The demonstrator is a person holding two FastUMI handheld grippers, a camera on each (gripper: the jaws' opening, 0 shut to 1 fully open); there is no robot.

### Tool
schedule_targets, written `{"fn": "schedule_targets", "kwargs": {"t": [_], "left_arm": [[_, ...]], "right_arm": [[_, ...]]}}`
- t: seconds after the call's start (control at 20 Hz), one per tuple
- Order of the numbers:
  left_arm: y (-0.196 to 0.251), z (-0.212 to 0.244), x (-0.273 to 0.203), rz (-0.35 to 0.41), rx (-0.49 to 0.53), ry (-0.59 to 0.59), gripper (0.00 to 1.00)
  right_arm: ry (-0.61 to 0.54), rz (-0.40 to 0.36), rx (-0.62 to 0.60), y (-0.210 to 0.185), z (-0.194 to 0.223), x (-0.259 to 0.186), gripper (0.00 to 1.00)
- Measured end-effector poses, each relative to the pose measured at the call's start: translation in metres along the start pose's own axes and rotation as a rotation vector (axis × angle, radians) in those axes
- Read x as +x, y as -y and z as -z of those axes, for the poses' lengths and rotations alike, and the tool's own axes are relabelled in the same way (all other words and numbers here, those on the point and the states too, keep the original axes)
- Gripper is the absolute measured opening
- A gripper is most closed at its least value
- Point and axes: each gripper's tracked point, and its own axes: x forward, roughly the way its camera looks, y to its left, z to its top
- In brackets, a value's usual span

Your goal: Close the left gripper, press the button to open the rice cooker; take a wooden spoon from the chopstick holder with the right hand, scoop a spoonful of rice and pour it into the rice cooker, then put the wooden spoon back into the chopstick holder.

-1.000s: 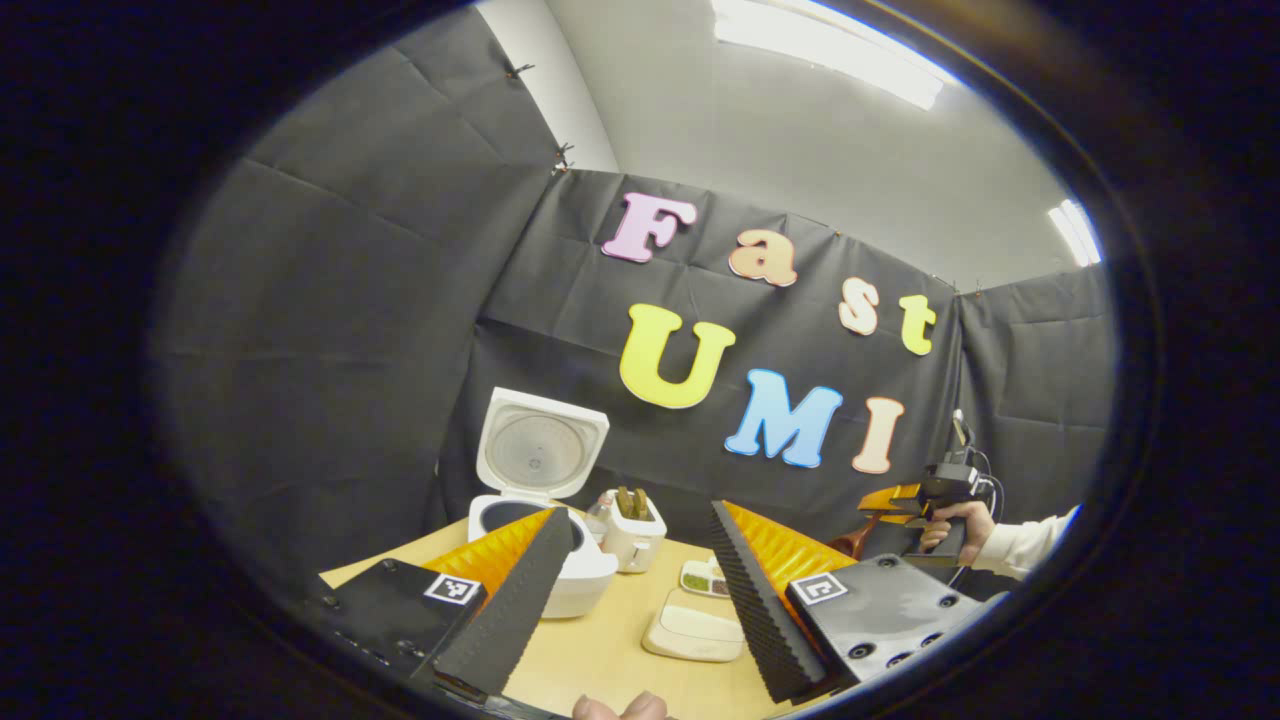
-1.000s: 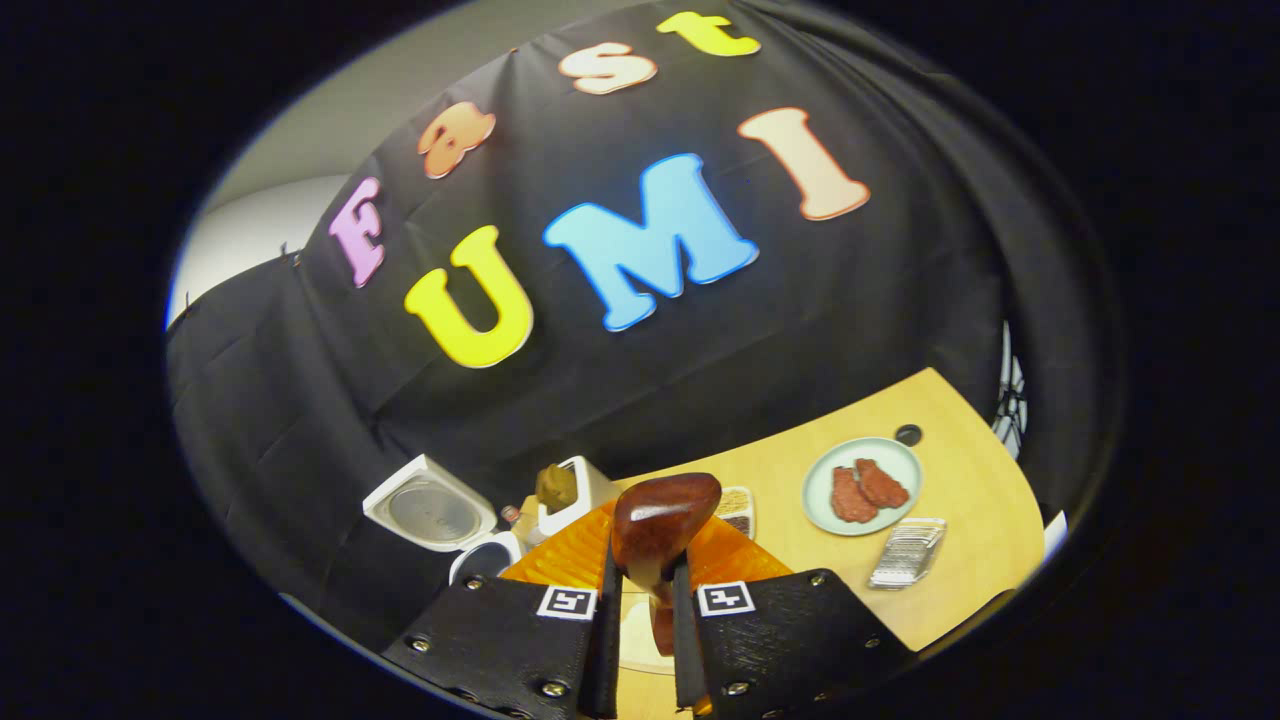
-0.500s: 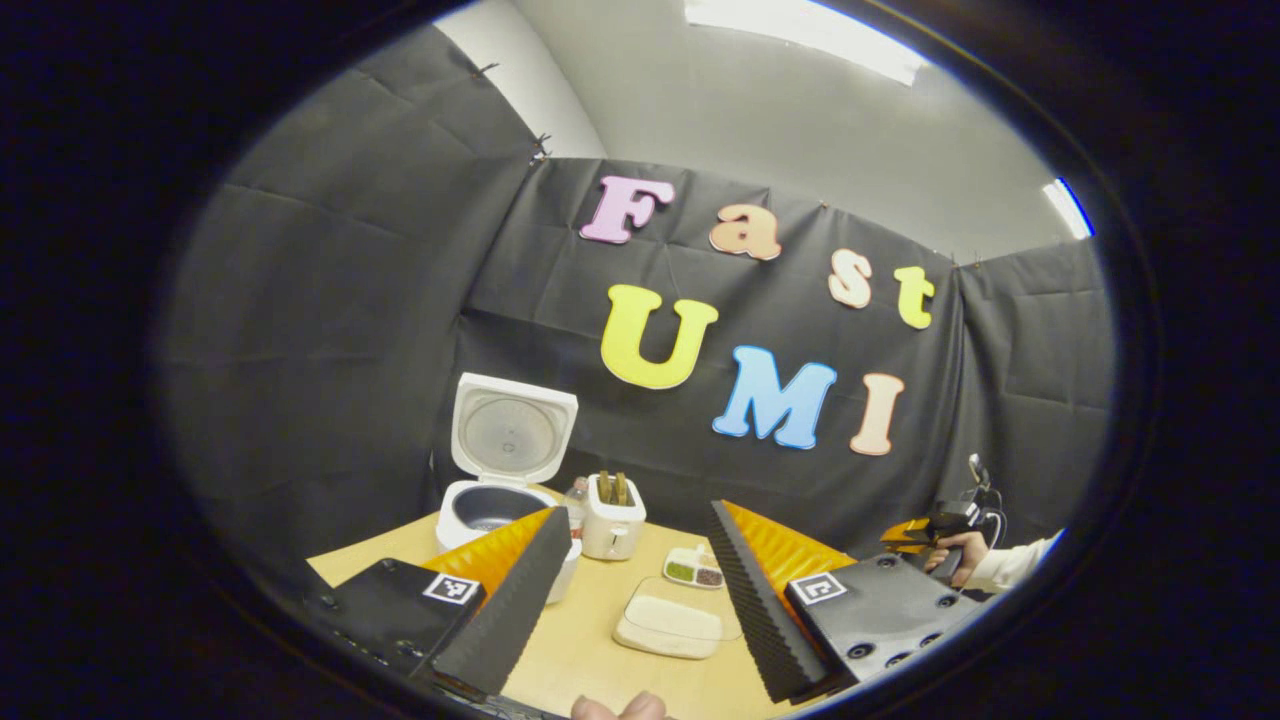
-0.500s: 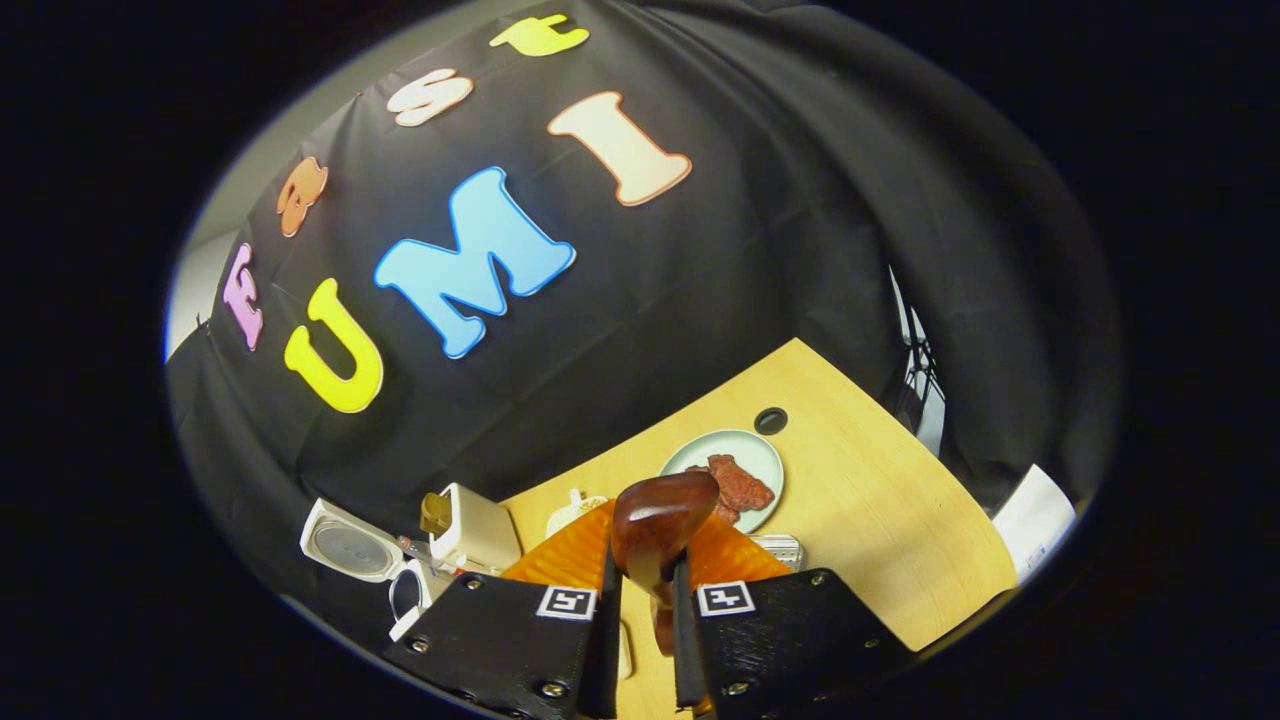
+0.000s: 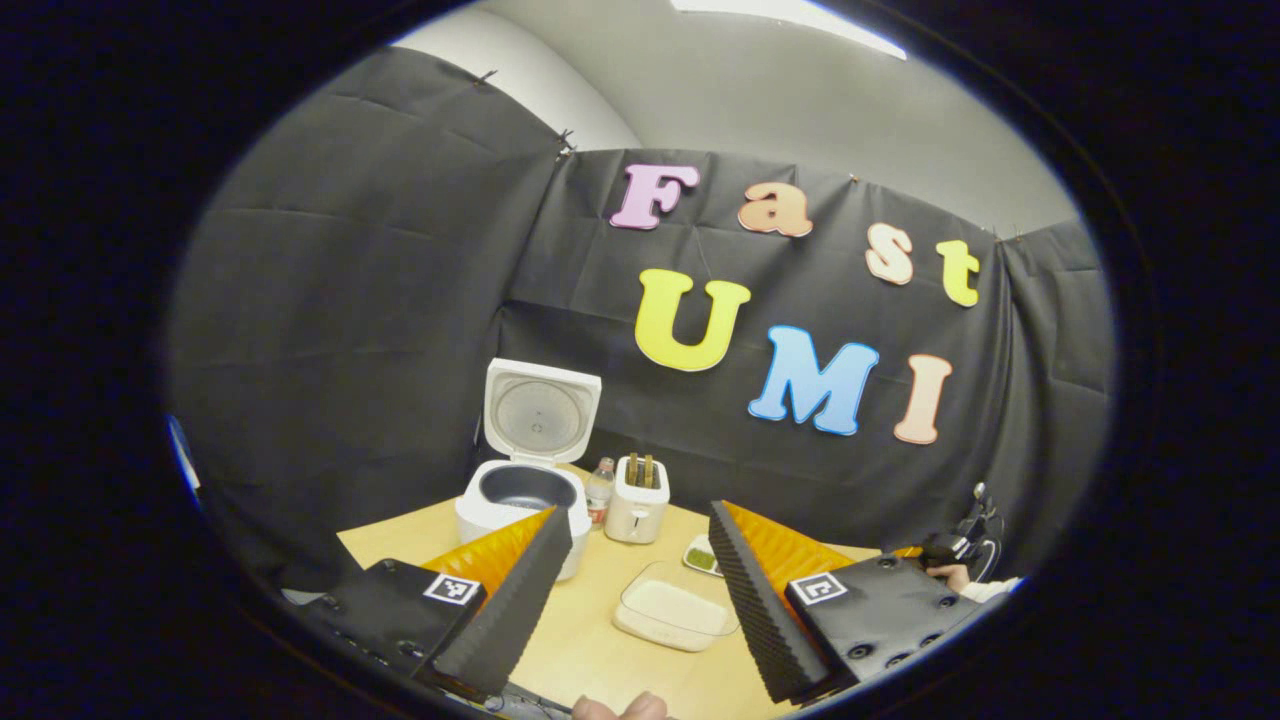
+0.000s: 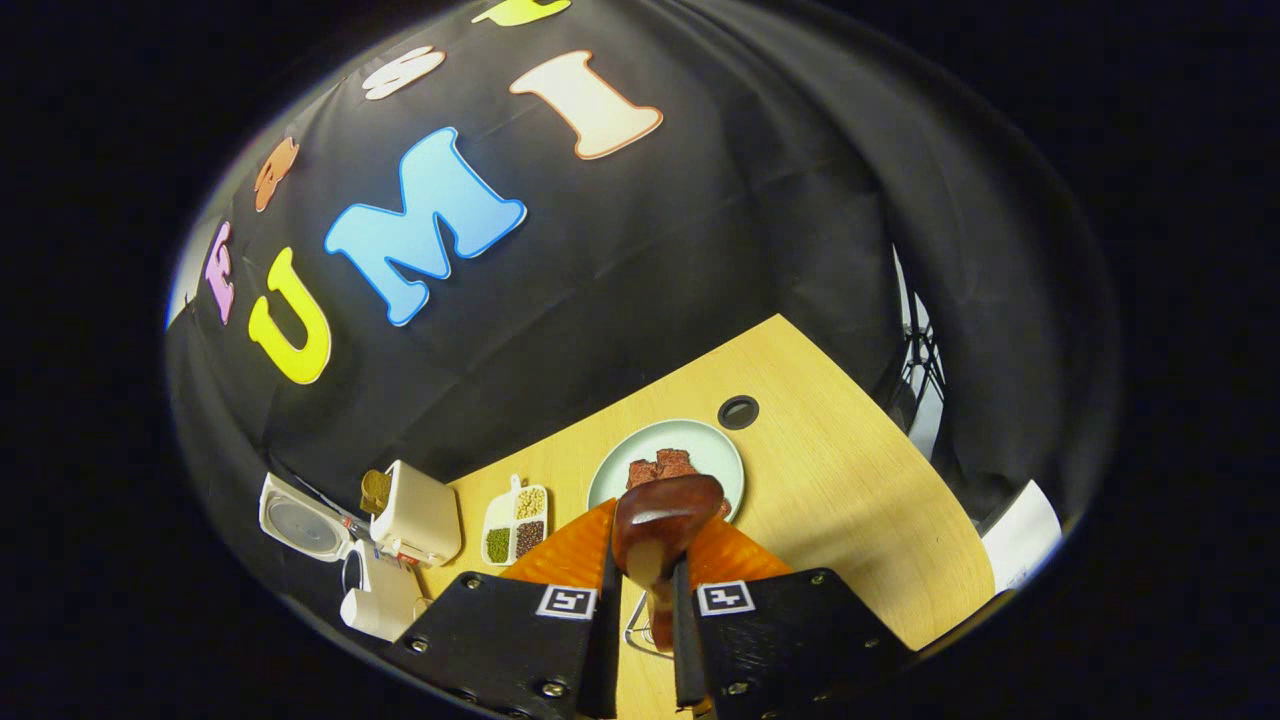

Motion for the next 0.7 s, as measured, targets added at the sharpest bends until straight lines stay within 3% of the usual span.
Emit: {"fn": "schedule_targets", "kwargs": {"t": [0.35, 0.7], "left_arm": [[0.042, -0.008, 0.024, 0.041, 0.073, -0.024, 0.93], [0.068, -0.002, 0.034, 0.072, 0.099, -0.035, 0.93]], "right_arm": [[-0.058, -0.003, -0.122, 0.015, 0.044, 0.007, 0.23], [-0.072, -0.026, -0.186, 0.032, 0.052, -0.007, 0.25]]}}
